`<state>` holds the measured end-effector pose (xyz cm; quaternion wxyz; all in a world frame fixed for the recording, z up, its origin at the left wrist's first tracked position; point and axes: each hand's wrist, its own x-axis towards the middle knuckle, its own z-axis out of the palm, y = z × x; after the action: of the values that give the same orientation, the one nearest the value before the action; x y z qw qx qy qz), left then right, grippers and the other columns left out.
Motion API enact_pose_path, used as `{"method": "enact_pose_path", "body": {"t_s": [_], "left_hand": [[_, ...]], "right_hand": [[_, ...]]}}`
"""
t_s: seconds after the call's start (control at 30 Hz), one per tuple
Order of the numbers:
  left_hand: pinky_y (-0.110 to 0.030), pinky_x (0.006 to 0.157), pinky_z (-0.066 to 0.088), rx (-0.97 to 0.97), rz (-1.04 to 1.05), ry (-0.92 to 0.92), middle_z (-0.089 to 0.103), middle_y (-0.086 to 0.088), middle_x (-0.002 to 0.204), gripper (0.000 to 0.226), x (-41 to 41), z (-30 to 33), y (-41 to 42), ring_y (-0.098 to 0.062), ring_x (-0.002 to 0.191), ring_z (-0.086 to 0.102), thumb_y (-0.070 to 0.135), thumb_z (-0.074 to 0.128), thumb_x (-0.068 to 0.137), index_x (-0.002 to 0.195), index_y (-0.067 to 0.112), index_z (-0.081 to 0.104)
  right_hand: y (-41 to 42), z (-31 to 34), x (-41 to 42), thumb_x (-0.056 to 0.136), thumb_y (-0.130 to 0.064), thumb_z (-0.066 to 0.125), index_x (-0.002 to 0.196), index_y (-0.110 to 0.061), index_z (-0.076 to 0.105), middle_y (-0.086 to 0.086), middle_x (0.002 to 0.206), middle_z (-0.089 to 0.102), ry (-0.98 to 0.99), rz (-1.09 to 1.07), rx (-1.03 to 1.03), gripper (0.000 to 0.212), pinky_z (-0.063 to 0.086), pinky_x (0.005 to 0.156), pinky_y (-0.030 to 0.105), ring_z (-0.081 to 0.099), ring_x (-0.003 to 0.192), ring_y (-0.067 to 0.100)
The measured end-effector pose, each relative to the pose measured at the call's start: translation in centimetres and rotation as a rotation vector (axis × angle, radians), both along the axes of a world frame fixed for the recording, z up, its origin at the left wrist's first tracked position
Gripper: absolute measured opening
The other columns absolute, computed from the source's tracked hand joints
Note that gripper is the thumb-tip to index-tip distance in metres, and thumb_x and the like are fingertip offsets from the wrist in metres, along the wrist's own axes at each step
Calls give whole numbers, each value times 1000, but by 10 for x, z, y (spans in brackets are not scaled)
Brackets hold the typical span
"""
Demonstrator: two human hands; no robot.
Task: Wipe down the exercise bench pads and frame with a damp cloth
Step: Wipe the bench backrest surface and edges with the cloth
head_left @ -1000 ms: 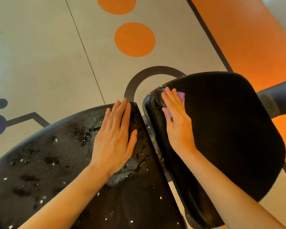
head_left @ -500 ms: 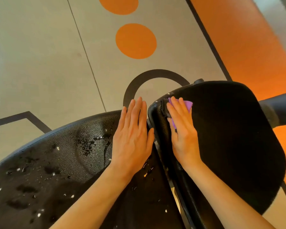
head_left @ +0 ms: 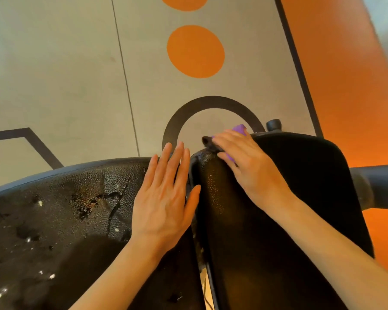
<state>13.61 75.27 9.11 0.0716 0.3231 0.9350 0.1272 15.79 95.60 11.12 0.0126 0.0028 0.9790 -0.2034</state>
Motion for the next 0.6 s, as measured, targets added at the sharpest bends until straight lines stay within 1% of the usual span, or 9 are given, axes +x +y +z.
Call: {"method": "enact_pose_path", "body": {"t_s": [0.1,0.13,0.2,0.3,0.33,0.4,0.47,0.53,0.6], "left_hand": [[-38,126,2,-56,-3,3,22,-10,164,69,0,2,2,-26,154,12,51,30,102,156,9,27],[-38,126,2,-76,0,8,22,-11,164,71,-1,2,3,-26,154,12,53,30,101,156,8,27],[-38,126,2,-117,-2,23,20,-11,165,73,-1,2,5,-26,154,11,55,28,101,155,6,27],[-39,126,3,-136,-5,25,17,-11,165,74,0,2,4,-26,155,11,56,28,101,156,6,26],[-40,126,5,-128,-8,26,18,-11,165,74,0,2,4,-26,155,12,55,29,101,156,6,26],[-41,126,7,-124,-12,34,19,-11,165,74,-1,3,4,-26,154,12,55,30,101,156,6,26],[-41,126,8,-124,-10,39,18,-12,165,73,-1,3,4,-26,154,12,54,30,101,156,6,24],[-41,126,9,-127,-5,38,17,-14,165,72,0,3,4,-27,154,12,51,30,102,155,3,24],[-42,126,10,-121,-2,30,18,-16,164,69,0,4,4,-27,154,14,47,31,102,154,1,26]], "right_hand": [[3,6,1,95,-20,48,127,-11,57,5,127,60,59,-292,-129,34,36,113,35,48,125,8],[-12,5,-1,95,-19,49,125,-10,59,5,126,61,66,-280,-100,33,29,117,30,49,124,11],[-38,-1,-4,93,-15,53,122,-8,60,6,123,62,71,-112,-52,31,18,120,28,52,124,15],[-14,0,-6,93,-17,54,127,-8,58,5,127,60,20,165,-53,35,27,118,33,51,126,16],[2,0,-5,94,-19,52,129,-9,57,5,129,60,20,152,-52,36,32,116,36,51,127,14],[15,0,-2,94,-21,49,128,-10,57,4,127,61,50,-54,-104,36,41,109,42,51,125,12],[-11,0,-6,94,-18,50,123,-9,59,5,120,63,101,-208,-128,31,42,107,45,53,120,13],[-40,-6,-8,94,-13,53,117,-7,62,6,114,64,117,-80,-91,26,35,113,44,56,115,16],[-35,-6,-9,93,-13,53,120,-7,61,7,117,64,73,128,-67,28,31,116,38,56,118,18]]}}
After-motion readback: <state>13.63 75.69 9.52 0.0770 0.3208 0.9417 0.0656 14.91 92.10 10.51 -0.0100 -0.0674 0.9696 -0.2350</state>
